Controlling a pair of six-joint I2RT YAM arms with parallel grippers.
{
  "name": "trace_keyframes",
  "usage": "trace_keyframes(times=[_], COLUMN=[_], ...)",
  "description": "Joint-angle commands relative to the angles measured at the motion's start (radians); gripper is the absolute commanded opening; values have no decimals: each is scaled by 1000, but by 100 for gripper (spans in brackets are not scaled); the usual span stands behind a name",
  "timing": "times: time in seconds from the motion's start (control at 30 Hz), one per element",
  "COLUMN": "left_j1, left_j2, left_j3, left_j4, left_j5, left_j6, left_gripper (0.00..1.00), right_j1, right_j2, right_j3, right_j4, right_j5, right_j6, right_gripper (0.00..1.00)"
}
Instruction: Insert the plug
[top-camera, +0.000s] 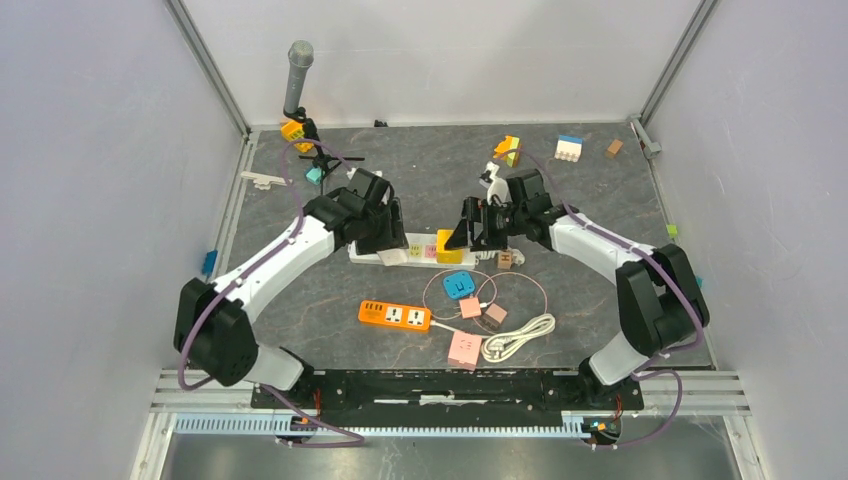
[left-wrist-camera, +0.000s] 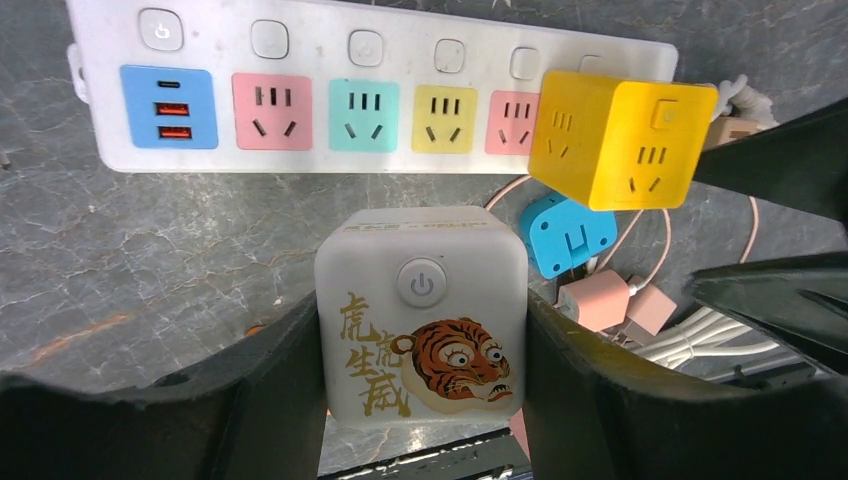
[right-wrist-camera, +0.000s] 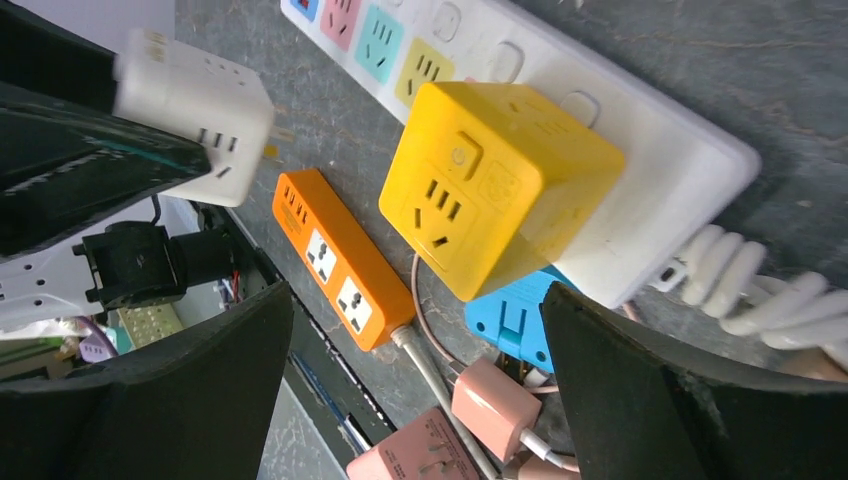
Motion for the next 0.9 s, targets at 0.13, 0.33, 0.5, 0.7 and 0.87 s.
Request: trace_keyframes(times=[0.13, 0.33, 0.5, 0.7, 0.87], left_j1=[-2, -14, -29, -51, -69], left_j2=[127, 188, 227, 261, 273], left_j3=[108, 154, 173, 186, 176], left_j4=[42, 44, 72, 90, 107], left_j5=[59, 33, -4, -52, -127], left_j6=[-3, 26, 73, 77, 50], left_gripper=[2, 2, 2, 2, 2], right_j1=[-85, -107, -112, -125, -130], right_j2=[-103, -130, -143, -147, -153], right_j3=[-16, -45, -62, -50, -56], right_j4=[-55, -65, -53, -82, -94], right_j5=[33, 31, 34, 59, 67], right_j6=[-77, -103, -99, -126, -141], right_gripper=[98, 98, 98, 98, 98])
